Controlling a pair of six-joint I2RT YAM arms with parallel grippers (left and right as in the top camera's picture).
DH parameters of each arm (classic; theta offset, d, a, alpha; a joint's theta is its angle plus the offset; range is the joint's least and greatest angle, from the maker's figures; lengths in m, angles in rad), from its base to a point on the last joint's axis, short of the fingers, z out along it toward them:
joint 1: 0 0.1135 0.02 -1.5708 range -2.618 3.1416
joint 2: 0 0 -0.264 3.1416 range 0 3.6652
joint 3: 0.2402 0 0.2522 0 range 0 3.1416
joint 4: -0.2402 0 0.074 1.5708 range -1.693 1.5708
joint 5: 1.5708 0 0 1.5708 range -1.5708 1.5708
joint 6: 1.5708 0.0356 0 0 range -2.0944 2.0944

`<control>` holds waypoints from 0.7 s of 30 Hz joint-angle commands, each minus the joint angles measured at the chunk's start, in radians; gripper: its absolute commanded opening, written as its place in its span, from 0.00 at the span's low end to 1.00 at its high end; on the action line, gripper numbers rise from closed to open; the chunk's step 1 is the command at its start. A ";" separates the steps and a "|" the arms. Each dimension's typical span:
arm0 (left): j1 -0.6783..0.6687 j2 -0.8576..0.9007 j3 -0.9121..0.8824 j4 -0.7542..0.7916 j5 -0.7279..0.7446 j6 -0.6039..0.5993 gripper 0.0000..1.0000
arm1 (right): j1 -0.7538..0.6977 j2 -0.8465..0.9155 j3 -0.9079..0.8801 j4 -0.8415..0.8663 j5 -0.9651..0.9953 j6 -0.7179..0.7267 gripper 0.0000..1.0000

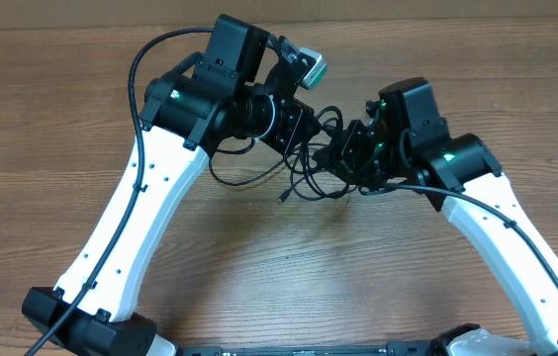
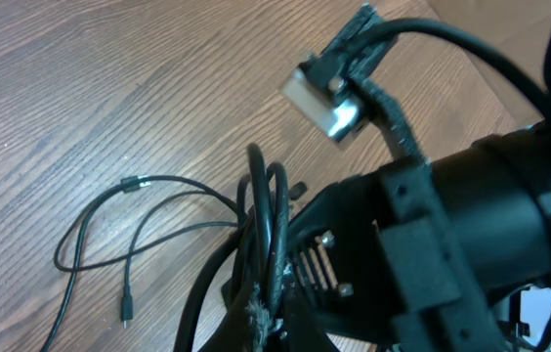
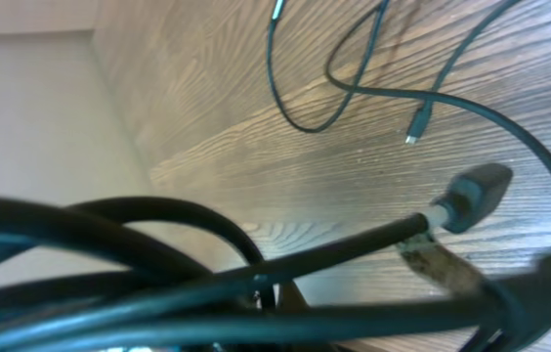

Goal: Untangle cables

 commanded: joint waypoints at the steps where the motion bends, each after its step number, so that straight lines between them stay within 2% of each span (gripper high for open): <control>1: -0.003 -0.018 0.025 0.006 0.020 -0.005 0.04 | 0.033 0.040 0.000 -0.024 0.097 -0.056 0.04; 7: 0.008 -0.018 0.025 -0.022 -0.047 -0.006 0.04 | 0.044 0.062 0.000 -0.159 0.334 -0.170 0.04; 11: 0.026 -0.018 0.025 -0.048 -0.071 -0.002 0.04 | 0.044 0.061 0.000 -0.177 0.427 -0.224 0.04; 16: 0.062 -0.018 0.025 -0.084 -0.128 -0.001 0.04 | 0.043 0.062 0.000 -0.198 0.617 -0.219 0.04; 21: 0.154 -0.022 0.025 -0.143 -0.165 0.006 0.04 | 0.039 0.061 0.000 -0.267 0.839 -0.182 0.04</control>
